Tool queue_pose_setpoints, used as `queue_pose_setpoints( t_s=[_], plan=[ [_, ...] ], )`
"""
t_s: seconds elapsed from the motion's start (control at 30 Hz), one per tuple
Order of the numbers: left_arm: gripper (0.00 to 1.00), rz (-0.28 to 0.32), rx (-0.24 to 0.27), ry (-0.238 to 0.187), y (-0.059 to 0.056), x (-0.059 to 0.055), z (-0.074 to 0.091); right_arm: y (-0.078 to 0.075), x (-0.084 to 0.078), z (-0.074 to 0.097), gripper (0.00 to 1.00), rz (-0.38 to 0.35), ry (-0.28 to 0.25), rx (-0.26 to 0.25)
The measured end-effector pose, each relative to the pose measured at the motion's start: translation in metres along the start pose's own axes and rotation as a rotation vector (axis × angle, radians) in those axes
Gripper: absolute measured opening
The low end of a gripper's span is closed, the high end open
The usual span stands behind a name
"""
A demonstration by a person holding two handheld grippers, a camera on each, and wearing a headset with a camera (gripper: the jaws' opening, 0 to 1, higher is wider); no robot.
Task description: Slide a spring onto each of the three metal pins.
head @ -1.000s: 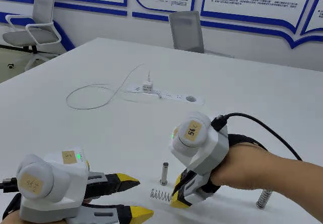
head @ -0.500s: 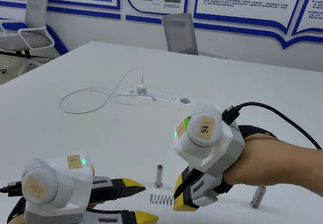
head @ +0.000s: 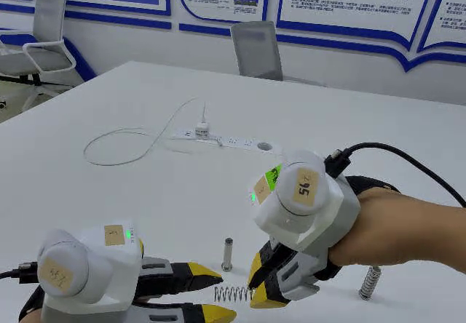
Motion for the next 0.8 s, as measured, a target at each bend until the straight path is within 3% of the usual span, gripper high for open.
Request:
queue_pose_setpoints(
  t_s=[0.37,0.57,0.63,0.8],
  plan=[
    [0.14,-0.003,-0.020,-0.016,-0.0024,0.0007,-0.0009,0.0025,-0.0002,0.0009,0.12,0.041,0.005,0.002],
    [0.12,0.005,-0.035,-0.021,-0.0039,0.0019,-0.0007,0.0043,-0.0004,0.0019,0.12,0.070,0.009,-0.004],
    [0.11,0.013,-0.061,-0.019,-0.0061,0.0017,-0.0006,0.0034,-0.0012,0.0029,0.12,0.073,0.008,-0.015],
    [0.10,0.024,-0.062,-0.025,-0.0049,0.0027,-0.0011,0.0040,-0.0019,0.0046,0.12,0.061,-0.003,-0.009]
  ],
)
Point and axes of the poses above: the centre of the closed fingertips' face, and the gripper's own axes: z roughly backward along the fingers, y roughly to its left, x roughly out of its top, the point moved 10 cm from there along z, roughly backward along the fingers, and after that the axes turned 8 degrees about x, right-handed, at the moved point
